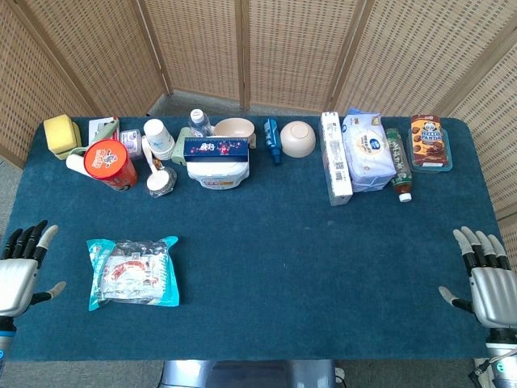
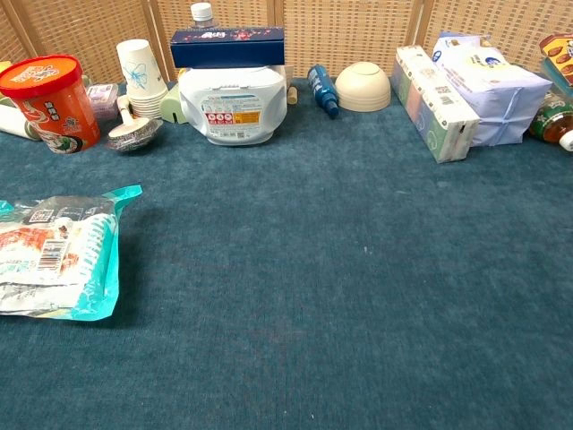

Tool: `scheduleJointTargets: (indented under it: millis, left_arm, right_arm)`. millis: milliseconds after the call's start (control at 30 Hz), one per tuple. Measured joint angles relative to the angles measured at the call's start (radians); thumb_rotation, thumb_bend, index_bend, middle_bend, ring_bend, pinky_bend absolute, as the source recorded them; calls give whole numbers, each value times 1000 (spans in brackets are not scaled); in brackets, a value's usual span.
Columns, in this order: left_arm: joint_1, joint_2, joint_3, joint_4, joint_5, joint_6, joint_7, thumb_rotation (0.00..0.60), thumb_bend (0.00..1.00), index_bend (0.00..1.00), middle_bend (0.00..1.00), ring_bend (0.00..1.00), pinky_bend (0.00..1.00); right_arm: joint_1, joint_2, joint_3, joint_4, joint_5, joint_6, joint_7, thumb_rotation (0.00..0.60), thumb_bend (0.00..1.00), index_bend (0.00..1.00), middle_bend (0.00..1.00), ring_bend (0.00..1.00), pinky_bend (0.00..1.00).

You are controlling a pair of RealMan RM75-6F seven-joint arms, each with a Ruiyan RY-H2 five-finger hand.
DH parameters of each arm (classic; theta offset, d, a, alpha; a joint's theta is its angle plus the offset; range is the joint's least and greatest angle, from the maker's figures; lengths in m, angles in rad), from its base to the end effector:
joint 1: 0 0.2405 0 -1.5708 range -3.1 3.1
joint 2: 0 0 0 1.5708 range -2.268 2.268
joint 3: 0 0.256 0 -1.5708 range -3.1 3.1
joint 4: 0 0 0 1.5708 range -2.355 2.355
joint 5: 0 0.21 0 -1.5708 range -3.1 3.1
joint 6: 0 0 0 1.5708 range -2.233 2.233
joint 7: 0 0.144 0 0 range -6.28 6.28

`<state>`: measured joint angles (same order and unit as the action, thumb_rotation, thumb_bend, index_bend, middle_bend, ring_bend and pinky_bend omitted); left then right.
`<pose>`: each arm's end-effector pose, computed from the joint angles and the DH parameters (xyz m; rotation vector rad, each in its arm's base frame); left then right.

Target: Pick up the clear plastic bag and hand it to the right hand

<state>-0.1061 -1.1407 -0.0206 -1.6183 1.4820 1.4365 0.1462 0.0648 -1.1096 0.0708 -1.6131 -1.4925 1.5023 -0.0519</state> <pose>-0.3114 0.1808 0.1420 -1.4684 -0.8622 -0.7774 -0.3132 -0.1791 0.1677 1.3640 -0.8452 0.8688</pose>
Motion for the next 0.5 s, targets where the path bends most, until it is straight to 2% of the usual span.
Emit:
scheduleJointTargets:
  millis: [300,500]
  left_arm:
    - [-5,-3,16,-3,10,-24,10,600,0,0,0,0,0]
    - [-37,3,43,9,22,-120,-7,600,0,0,0,0,0]
  right_arm:
    - [5,-2,-2,6,-2,-14,-1,600,0,0,0,0,0]
    - [5,-4,-6,0,-4,-15,-12,600,0,0,0,0,0]
